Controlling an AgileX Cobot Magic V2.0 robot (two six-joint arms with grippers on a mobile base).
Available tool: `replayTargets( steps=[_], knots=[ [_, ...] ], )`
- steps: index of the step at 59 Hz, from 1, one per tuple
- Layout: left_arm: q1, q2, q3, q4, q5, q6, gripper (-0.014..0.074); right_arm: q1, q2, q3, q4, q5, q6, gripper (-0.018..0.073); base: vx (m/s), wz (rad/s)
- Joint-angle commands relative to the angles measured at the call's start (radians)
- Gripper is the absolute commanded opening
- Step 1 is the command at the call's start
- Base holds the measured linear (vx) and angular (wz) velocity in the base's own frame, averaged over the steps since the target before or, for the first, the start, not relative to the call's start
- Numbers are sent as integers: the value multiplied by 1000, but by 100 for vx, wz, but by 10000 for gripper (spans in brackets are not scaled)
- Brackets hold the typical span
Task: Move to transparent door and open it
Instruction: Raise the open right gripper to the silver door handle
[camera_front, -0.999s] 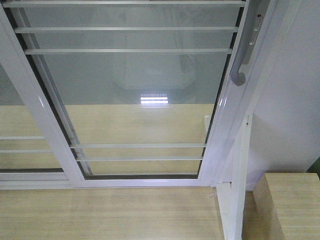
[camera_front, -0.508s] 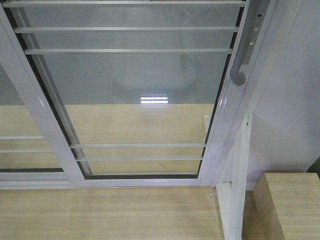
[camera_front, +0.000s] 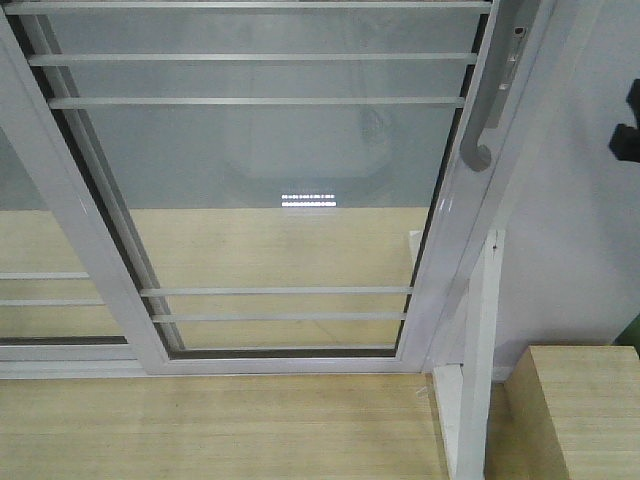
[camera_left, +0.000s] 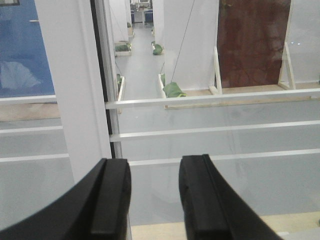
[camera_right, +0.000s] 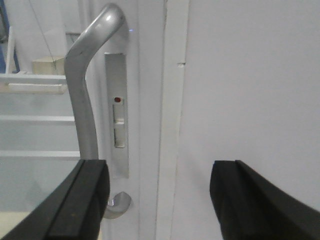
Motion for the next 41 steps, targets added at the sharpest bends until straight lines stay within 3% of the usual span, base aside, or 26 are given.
replayTargets(
  steps=[1,11,29,41],
  knots=[
    [-3,3,-31,-2,-77,-8,400,45,57,-32,-91,-167,30,501,0,0],
    [-3,3,-31,-2,-75,-8,400,111,225,-70,-147,-266,60,475,0,0],
    [-3,3,-31,-2,-67,-8,400,111,511,-318,-144,-285,62,466,0,0],
    [-3,3,-31,-2,-23,-8,399,111,620,-475,-149,-270,132,466,0,0]
  ],
)
